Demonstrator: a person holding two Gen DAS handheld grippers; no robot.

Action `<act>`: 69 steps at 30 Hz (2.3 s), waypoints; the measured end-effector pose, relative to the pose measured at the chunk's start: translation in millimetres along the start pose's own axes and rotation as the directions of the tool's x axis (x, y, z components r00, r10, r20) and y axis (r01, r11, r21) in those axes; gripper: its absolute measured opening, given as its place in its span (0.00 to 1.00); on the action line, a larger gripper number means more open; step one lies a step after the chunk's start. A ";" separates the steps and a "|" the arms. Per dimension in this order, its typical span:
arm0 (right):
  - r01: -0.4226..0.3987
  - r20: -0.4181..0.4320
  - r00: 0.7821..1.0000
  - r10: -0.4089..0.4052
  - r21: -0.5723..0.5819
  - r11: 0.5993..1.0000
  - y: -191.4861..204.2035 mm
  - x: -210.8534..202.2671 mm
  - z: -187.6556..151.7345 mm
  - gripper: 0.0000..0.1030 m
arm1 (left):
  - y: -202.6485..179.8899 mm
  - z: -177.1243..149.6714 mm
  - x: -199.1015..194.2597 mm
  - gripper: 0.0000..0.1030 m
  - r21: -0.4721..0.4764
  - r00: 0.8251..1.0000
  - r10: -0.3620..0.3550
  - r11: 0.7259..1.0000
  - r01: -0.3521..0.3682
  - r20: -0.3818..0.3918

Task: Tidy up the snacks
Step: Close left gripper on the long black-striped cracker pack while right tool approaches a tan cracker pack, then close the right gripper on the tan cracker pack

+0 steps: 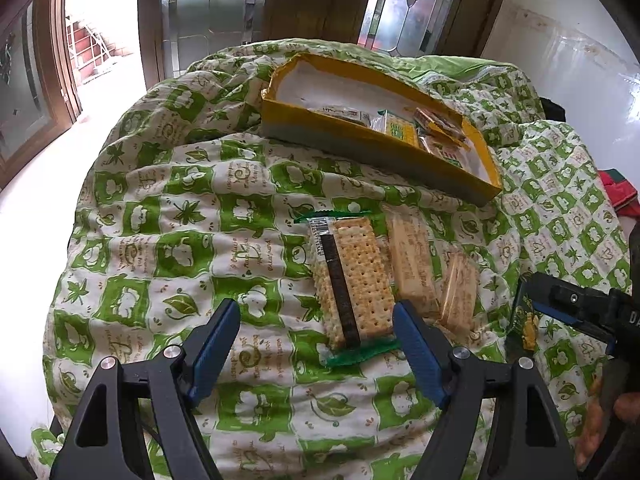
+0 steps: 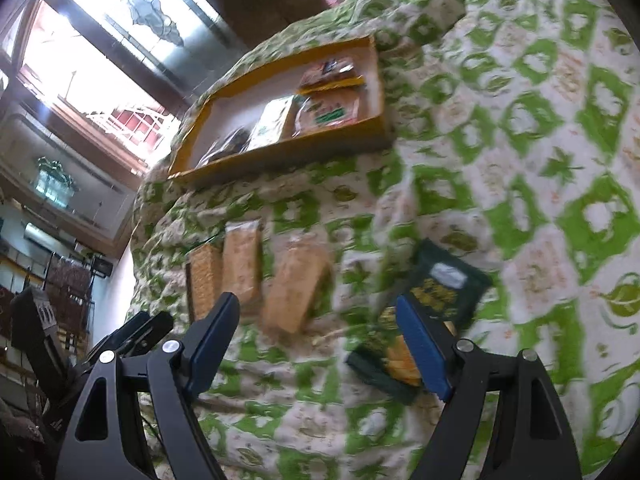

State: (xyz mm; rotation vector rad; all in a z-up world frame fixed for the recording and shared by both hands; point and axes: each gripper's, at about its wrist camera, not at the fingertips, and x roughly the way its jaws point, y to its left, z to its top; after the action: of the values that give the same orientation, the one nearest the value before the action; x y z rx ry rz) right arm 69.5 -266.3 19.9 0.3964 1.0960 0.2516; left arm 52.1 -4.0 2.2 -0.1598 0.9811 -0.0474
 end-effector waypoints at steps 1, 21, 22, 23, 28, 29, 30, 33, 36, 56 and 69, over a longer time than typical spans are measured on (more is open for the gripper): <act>-0.019 -0.017 1.000 0.020 0.010 1.000 1.8 4.7 1.9 0.78 | -2.0 1.4 3.0 0.79 0.005 1.000 0.008 1.000 -0.008 -0.004; -0.012 -0.098 0.995 0.016 0.039 0.999 17.8 50.4 15.7 0.66 | -11.5 22.2 34.6 0.79 -0.034 0.998 0.032 0.999 -0.034 -0.059; -0.012 -0.099 0.995 0.016 0.042 0.999 17.7 51.9 15.7 0.66 | -11.9 22.0 35.6 0.79 -0.034 0.998 0.033 0.999 -0.035 -0.061; -0.011 -0.099 0.995 0.016 0.044 0.999 17.2 52.4 15.8 0.66 | -12.3 21.8 36.1 0.79 -0.035 0.997 0.033 0.999 -0.035 -0.063; -0.007 -0.097 0.995 0.011 0.047 0.999 17.9 54.2 17.0 0.64 | -15.2 23.6 42.0 0.79 -0.028 0.996 0.043 0.999 -0.045 -0.075; -0.010 -0.103 0.995 0.015 0.051 0.999 18.4 56.4 17.7 0.62 | -15.7 24.3 43.1 0.79 -0.027 0.996 0.046 0.998 -0.048 -0.076; -0.014 -0.108 0.994 0.020 0.056 0.998 18.9 59.0 18.4 0.61 | -16.1 25.1 44.2 0.79 -0.024 0.996 0.052 0.998 -0.054 -0.077; -0.016 -0.120 0.992 0.024 0.068 0.998 19.7 65.7 18.8 0.60 | -16.4 26.8 48.0 0.79 -0.021 0.995 0.065 0.998 -0.067 -0.081; -0.015 -0.126 0.992 0.025 0.079 0.997 18.9 69.3 18.7 0.59 | -16.2 27.0 49.8 0.79 -0.023 0.994 0.065 0.997 -0.067 -0.083; 0.021 -0.127 0.992 -0.012 0.070 0.997 16.8 78.0 19.7 0.50 | -26.8 24.0 57.0 0.56 -0.001 0.995 0.055 0.998 -0.056 -0.088; 0.039 -0.127 0.991 -0.031 0.059 0.998 20.5 83.8 20.4 0.46 | -24.9 25.3 58.3 0.56 -0.007 0.995 0.049 0.999 -0.049 -0.089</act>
State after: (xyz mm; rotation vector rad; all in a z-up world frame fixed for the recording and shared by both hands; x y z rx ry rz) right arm 124.5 -219.0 -31.0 0.4196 1.2362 0.2147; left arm 106.3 -32.2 -28.2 -0.1429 1.0739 -0.0050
